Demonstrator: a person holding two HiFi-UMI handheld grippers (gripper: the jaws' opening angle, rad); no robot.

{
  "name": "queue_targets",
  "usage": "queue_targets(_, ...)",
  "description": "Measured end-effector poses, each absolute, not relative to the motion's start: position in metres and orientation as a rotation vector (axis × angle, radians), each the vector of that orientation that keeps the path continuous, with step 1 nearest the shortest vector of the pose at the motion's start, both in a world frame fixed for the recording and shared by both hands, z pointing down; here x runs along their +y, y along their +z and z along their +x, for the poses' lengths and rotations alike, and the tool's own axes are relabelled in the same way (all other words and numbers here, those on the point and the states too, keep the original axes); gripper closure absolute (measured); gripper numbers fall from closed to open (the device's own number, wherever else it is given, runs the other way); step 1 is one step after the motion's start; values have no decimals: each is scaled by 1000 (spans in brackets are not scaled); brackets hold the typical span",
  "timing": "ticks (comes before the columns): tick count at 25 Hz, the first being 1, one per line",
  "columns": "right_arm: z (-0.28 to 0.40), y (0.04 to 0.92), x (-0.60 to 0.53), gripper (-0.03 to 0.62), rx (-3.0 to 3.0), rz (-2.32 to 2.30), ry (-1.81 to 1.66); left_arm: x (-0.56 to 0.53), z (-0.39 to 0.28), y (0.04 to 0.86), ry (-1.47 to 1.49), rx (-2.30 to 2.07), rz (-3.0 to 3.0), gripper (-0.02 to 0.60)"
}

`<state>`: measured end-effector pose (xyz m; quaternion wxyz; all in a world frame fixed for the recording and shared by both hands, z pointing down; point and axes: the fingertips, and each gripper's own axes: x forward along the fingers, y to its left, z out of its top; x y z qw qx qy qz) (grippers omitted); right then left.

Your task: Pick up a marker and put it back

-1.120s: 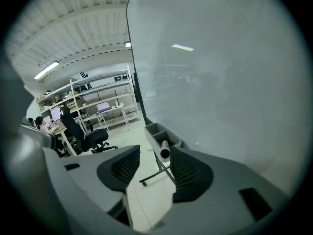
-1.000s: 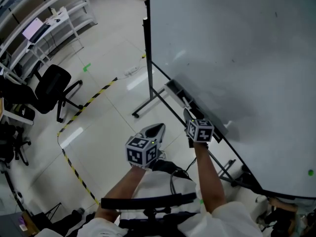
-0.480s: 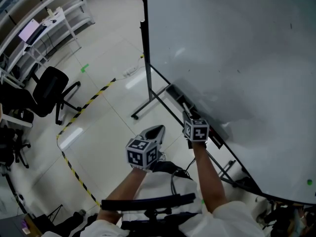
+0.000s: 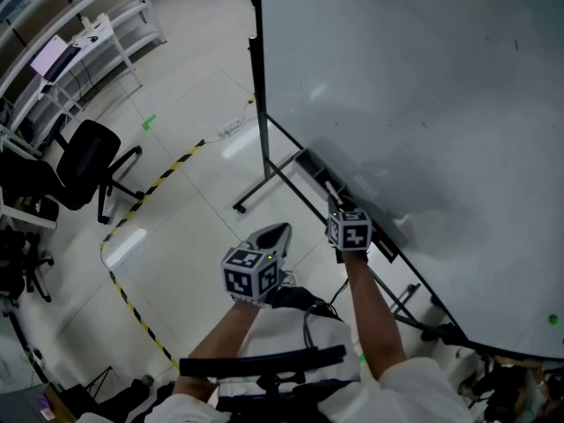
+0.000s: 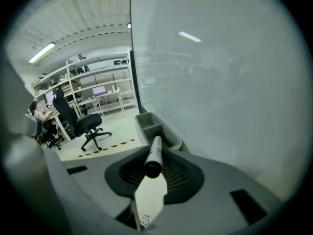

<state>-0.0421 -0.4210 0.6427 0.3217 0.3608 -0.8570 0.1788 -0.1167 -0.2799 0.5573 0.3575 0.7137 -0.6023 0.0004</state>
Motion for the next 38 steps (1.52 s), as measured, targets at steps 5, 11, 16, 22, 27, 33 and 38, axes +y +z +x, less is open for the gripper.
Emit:
queue_targets(5, -35, 616, -412, 507, -2281, 982, 443, -264, -113, 552, 2, -1556, 1854, 588)
queue_targets(11, -21, 565, -380, 505, -2372, 1008, 408, -243, -106, 534, -4, -1568, 1904, 588)
queue_targets(16, -5, 519, -335, 507, -2466, 1005, 366, -219, -96, 511, -20, -1588, 1956, 588)
queue_targets(22, 19, 474, -264, 505, -2548, 988, 329, -176, -83, 485, -30, -1619, 2011, 588)
queue_targets(27, 36, 459, -209, 505, -2575, 980, 327, -139, -77, 470, -23, -1641, 2030, 588)
queue_targets(33, 56, 468, -146, 507, -2560, 1009, 388, -97, -74, 470, -29, -1653, 2025, 588)
queue_targets(38, 61, 486, -110, 505, -2546, 1012, 483, -78, -73, 477, -17, -1652, 2019, 588)
